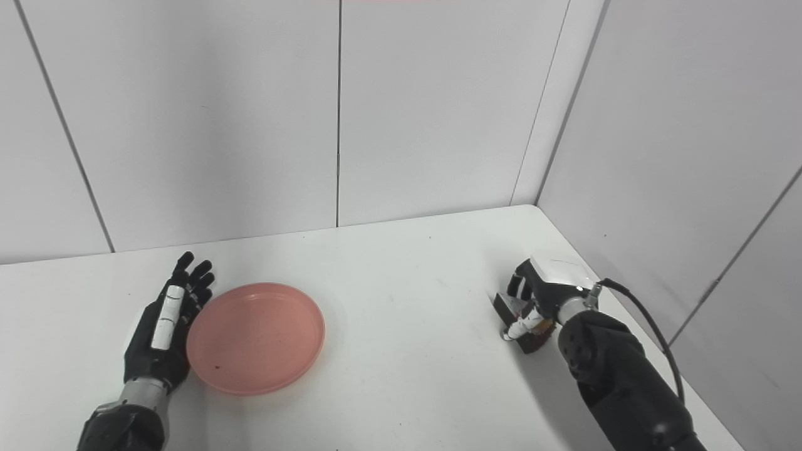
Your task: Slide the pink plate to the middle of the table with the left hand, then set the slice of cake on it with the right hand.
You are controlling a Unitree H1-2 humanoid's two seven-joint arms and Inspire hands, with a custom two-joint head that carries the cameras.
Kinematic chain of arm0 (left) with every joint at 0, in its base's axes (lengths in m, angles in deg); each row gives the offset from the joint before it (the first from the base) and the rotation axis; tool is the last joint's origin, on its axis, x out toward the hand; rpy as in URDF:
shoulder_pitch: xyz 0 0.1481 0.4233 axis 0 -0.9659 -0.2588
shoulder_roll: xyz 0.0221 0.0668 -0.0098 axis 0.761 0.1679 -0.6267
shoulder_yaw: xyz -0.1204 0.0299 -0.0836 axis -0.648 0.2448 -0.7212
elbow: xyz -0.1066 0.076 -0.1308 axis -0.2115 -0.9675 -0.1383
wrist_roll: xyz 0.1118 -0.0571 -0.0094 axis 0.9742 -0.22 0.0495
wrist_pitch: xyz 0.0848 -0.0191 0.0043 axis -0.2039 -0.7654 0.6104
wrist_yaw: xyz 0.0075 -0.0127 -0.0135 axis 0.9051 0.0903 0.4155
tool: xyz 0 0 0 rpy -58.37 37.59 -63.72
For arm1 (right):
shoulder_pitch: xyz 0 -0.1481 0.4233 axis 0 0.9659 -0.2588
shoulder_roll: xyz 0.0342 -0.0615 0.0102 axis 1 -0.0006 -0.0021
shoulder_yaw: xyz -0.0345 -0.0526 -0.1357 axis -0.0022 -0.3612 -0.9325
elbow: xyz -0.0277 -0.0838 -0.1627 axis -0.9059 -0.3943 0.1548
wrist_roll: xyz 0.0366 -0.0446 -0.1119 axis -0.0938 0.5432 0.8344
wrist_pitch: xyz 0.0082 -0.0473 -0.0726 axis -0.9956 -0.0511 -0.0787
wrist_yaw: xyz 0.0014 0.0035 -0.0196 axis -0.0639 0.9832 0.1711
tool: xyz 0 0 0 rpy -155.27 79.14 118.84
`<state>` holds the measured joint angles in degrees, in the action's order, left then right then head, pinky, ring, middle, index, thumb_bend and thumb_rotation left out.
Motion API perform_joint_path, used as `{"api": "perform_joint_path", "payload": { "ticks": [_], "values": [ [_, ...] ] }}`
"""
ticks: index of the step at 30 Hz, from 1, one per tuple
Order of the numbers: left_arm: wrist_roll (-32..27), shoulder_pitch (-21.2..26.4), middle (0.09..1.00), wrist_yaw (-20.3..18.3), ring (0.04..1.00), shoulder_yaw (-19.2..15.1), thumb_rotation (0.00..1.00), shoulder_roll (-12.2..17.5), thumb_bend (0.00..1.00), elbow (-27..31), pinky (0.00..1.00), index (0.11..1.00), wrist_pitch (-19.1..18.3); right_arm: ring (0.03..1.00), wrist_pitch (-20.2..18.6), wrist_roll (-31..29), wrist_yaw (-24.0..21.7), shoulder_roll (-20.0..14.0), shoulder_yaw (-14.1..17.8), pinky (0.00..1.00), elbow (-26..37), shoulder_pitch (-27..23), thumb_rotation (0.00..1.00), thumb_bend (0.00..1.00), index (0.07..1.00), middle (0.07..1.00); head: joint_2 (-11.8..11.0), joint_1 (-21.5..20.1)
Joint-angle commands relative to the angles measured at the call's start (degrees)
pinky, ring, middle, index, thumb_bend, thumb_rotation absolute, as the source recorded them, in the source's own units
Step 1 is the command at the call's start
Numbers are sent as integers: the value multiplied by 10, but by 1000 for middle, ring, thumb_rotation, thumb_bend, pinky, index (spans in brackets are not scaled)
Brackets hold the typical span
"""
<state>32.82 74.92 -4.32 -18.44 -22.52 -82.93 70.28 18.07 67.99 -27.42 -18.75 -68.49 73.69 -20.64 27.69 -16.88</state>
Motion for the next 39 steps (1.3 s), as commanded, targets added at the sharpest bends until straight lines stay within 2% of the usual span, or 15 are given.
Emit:
{"api": "perform_joint_path", "payload": {
  "ticks": [1,6,11,13,17,23,28,32,37,39],
  "values": [
    [-5,-22,929,4,958,-1,719,-2,884,-22,1000,946,-40,325,23,-11,29,-16,17,252,16,-9,0,531,499,439,1,1],
    [0,-22,924,6,957,2,731,-3,870,-23,1000,946,-38,317,36,-15,37,-22,14,245,45,-10,0,531,498,437,1,3],
    [4,-21,922,10,951,4,740,-5,873,-26,987,946,-34,336,33,-13,32,-18,16,268,87,-18,0,532,497,448,0,8],
    [5,-20,917,12,953,5,744,-6,863,-27,982,941,-33,297,30,-17,28,-16,18,231,104,-23,0,529,499,416,0,10],
    [3,-20,913,13,952,4,737,-8,873,-28,981,937,-34,301,47,-17,21,-20,11,234,133,-33,0,530,499,423,0,12],
    [4,-18,901,13,942,5,738,-13,873,-33,973,929,-31,369,44,2,-17,-11,-13,300,196,-68,0,531,492,467,0,25],
    [14,-15,900,22,936,12,756,-19,875,-43,940,916,-22,439,37,18,-59,5,-43,367,232,-107,0,531,488,483,1,57],
    [23,-12,889,30,926,17,767,-26,865,-56,910,908,-9,419,46,14,-77,24,-58,349,224,-133,0,530,490,478,1,85],
    [25,-8,893,32,920,15,763,-34,842,-70,902,904,7,426,90,-4,-62,47,-72,364,177,-152,0,531,485,485,1,112],
    [24,-7,886,31,919,13,755,-38,843,-75,912,906,11,430,119,-18,-52,60,-79,371,153,-164,0,530,477,492,1,128]
  ]
}}
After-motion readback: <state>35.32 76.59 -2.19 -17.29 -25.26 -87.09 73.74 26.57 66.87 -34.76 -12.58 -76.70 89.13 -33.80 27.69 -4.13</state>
